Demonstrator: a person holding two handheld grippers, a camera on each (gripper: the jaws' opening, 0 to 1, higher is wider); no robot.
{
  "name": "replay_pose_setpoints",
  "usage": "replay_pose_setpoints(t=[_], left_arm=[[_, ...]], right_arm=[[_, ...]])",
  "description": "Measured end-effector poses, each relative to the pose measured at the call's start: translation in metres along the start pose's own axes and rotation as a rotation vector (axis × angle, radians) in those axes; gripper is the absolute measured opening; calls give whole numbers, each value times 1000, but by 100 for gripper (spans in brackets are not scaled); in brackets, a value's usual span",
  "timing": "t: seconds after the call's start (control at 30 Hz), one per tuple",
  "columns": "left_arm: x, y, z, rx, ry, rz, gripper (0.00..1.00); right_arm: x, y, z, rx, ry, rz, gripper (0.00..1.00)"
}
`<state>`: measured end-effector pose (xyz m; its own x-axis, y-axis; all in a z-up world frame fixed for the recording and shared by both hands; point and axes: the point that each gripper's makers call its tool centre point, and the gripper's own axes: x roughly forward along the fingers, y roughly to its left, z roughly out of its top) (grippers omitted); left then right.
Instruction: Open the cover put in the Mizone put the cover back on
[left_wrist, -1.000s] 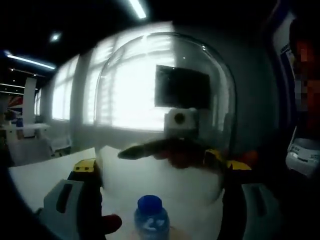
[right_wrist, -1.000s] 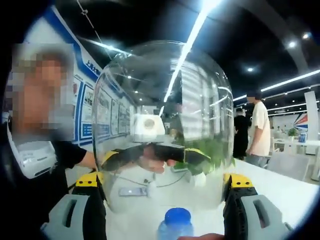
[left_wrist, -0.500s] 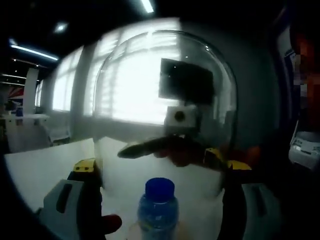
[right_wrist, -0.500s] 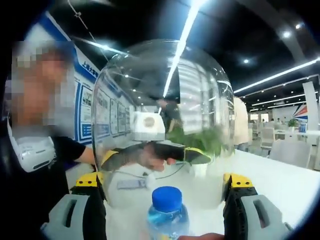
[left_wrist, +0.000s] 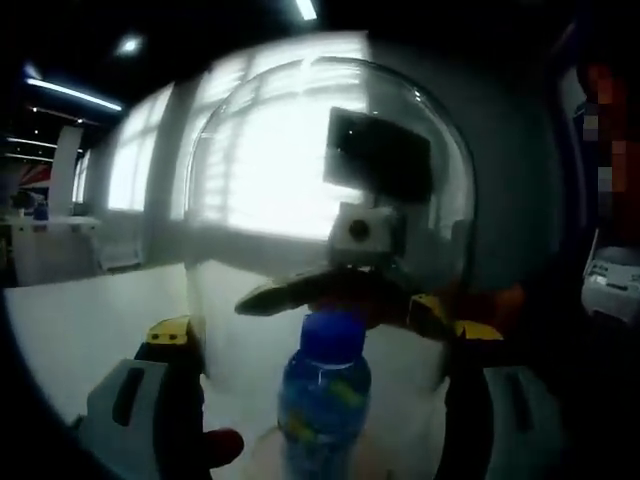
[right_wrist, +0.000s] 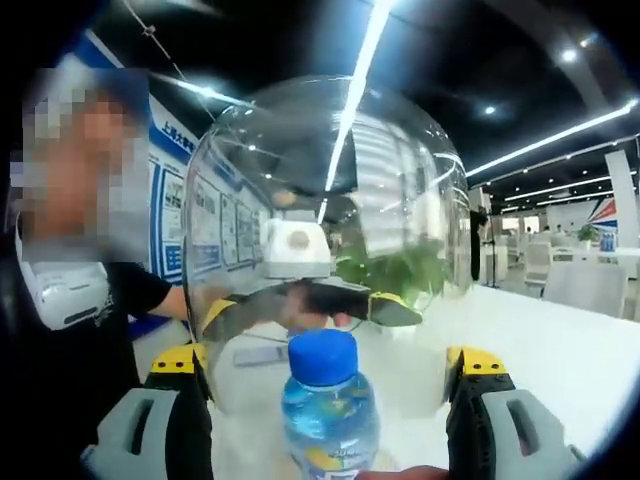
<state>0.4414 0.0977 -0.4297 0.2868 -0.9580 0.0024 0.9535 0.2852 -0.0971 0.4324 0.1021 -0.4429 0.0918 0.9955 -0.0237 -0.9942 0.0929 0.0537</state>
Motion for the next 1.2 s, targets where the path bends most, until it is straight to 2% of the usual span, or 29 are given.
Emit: replay_pose_setpoints(t=[0.5,0.8,1.03,1.2], left_arm=[[-1,6,-33,-49,10,6,85],[-1,8,-44,-45,9,6,85],[-2,8,-59,-40,24,6,85],[-2,8,-66,-41,26,5,85]], right_arm=[[3,-3,-33,48,21,5,90],[3,-6,-42,46,24,3,90],[4,-4,-59,39,53,5,90],[4,-4,-64,39,65,4,90]])
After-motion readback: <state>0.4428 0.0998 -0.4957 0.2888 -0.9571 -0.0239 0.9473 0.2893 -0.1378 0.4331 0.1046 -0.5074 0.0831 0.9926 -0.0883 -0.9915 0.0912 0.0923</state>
